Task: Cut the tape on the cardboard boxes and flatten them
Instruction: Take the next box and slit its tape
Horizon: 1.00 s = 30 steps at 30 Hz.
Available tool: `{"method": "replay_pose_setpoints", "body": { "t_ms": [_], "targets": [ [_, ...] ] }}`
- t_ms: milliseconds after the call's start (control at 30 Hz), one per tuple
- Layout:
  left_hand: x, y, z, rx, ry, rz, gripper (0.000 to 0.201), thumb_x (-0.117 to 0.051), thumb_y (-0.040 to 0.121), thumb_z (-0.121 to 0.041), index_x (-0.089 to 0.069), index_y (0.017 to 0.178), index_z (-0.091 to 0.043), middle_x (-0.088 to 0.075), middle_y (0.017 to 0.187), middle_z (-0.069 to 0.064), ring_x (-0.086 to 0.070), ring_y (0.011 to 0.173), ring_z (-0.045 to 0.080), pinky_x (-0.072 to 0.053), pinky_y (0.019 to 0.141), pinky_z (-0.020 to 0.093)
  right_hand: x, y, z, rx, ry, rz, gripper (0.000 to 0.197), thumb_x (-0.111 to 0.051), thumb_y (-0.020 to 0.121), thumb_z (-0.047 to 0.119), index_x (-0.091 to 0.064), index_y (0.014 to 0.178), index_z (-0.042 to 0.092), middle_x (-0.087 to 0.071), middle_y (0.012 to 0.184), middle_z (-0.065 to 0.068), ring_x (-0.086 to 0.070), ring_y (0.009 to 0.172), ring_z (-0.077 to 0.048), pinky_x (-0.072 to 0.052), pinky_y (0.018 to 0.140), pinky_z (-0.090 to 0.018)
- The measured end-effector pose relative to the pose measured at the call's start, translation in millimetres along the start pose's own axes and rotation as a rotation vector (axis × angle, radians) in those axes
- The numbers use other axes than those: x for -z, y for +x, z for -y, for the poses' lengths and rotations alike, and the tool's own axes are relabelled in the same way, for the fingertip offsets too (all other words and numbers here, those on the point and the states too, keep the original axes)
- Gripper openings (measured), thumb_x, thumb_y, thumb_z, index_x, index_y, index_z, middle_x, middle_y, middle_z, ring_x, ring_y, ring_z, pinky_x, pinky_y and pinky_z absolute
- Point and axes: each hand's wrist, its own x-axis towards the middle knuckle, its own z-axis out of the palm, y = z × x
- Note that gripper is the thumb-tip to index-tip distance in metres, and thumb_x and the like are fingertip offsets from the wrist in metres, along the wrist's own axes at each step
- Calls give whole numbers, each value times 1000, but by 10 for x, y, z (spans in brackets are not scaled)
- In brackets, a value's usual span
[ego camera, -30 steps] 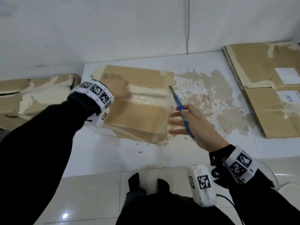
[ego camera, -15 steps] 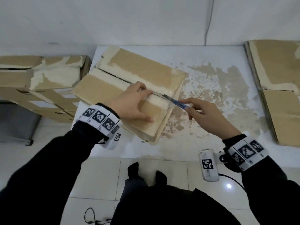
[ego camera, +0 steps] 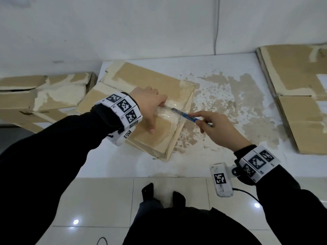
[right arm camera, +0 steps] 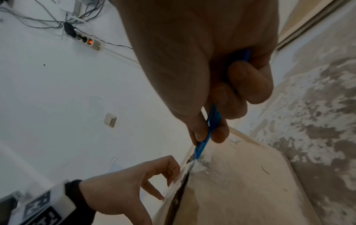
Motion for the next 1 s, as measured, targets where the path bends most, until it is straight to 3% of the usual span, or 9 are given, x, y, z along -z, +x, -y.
{"method": "replay_pose_setpoints", "body": {
  "t_ms": [67,233,433,500,600,700,800,867,1000],
  "targets": [
    [22,11,3,-9,30,-4,88,-85,49,-59,-44,118,-24,-52,112,-3,-48,105,19,-35,72,30,-10,-11,12,-2,-15,-8,30,-47,98,21,-59,123,33,-61,66,3,-50,51,-16,-43,52,-29],
    [28,38,50,-6,-18,-16,83,-83,54,-58,-47,120,-24,-54,114,-5,-51,101,18,-36,77,31,5,-22,51,49,-111,-21,32,-48,98,20,-59,125,32,-63,70,-1,-57,58,-26,-45,52,-35],
    [-158,-112,290,138,-57,-70,98,-67,48,-83,-44,124,-24,-51,117,-4,-49,106,19,-38,87,35,254,52,101,133,-336,42,31,-47,98,24,-58,123,39,-67,73,1,-46,45,-12,-38,47,-28],
    [-195,-111,375,129,-168,-32,96,-74,51,-74,-43,126,-23,-45,118,-5,-41,110,17,-39,91,36,233,150,187,161,-373,58,33,-46,99,25,-56,126,40,-67,75,4,-49,48,-10,-38,46,-25],
    [-238,-103,504,110,-344,-18,86,-85,54,-53,-46,125,-21,-38,114,-5,-33,114,16,-37,100,40,108,367,338,214,-391,95,34,-44,99,24,-56,128,39,-67,79,2,-56,56,-13,-46,52,-29],
    [-310,-80,570,95,-418,-71,80,-89,54,-44,-50,119,-19,-39,112,-4,-31,110,13,-35,100,37,-20,580,479,248,-401,105,36,-43,98,20,-57,128,37,-63,79,1,-43,50,-5,-34,47,-26],
    [-364,-64,578,90,-459,-115,76,-90,52,-42,-50,112,-20,-39,109,-4,-30,105,11,-35,94,31,-105,679,613,283,-438,129,36,-44,98,20,-57,127,36,-53,74,4,-37,53,-2,-30,49,-25],
    [-392,-68,600,81,-482,-141,75,-91,52,-42,-50,111,-18,-41,108,-3,-30,103,11,-34,90,28,-104,699,674,299,-489,138,36,-44,98,19,-56,127,35,-51,76,4,-42,57,-9,-30,49,-26],
    [-417,-78,619,64,-498,-177,77,-91,50,-43,-50,109,-15,-42,106,-3,-32,101,11,-35,87,28,-84,761,803,315,-631,158,36,-41,99,20,-54,128,35,-62,100,-7,-57,89,-27,-34,64,-29]
  ]
}}
